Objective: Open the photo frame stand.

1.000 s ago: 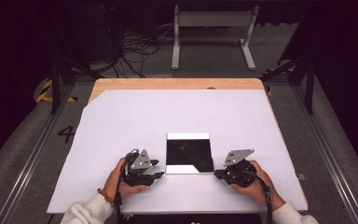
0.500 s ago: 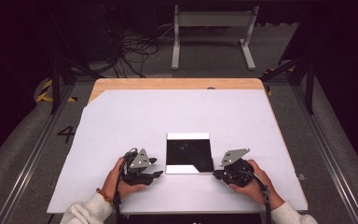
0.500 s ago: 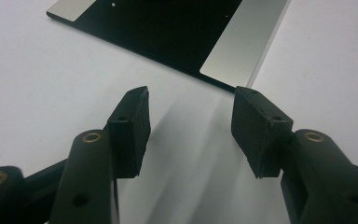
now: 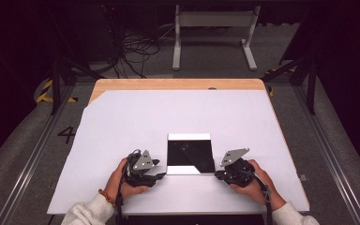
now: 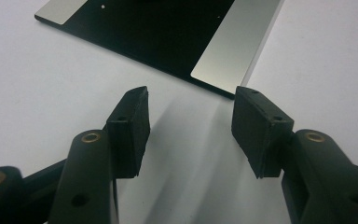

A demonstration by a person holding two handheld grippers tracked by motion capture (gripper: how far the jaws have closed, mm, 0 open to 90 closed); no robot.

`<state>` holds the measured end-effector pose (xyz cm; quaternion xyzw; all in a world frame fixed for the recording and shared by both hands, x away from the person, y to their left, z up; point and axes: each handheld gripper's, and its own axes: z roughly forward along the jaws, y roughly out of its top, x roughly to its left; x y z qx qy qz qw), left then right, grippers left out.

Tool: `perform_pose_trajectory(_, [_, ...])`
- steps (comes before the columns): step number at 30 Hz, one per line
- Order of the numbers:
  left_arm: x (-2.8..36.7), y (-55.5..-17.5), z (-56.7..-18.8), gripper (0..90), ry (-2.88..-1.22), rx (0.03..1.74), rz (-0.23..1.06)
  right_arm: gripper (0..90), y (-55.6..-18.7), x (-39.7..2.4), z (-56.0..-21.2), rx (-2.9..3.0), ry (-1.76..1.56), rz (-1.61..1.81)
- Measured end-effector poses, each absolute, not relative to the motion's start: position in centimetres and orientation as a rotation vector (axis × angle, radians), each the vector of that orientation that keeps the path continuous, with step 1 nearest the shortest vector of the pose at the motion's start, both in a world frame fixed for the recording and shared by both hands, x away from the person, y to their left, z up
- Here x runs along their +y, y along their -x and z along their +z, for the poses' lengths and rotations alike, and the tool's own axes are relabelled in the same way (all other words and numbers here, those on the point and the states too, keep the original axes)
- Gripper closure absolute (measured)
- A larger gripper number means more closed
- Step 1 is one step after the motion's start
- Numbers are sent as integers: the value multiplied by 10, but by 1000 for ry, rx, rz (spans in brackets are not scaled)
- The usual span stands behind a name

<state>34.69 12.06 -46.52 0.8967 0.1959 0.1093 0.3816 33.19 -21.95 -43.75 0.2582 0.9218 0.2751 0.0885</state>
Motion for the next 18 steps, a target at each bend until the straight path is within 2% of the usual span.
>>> perform_pose_trajectory(18, [121,-346,-466,470,-2290,502,284,885,-334,-221,-438,2730,-772,819])
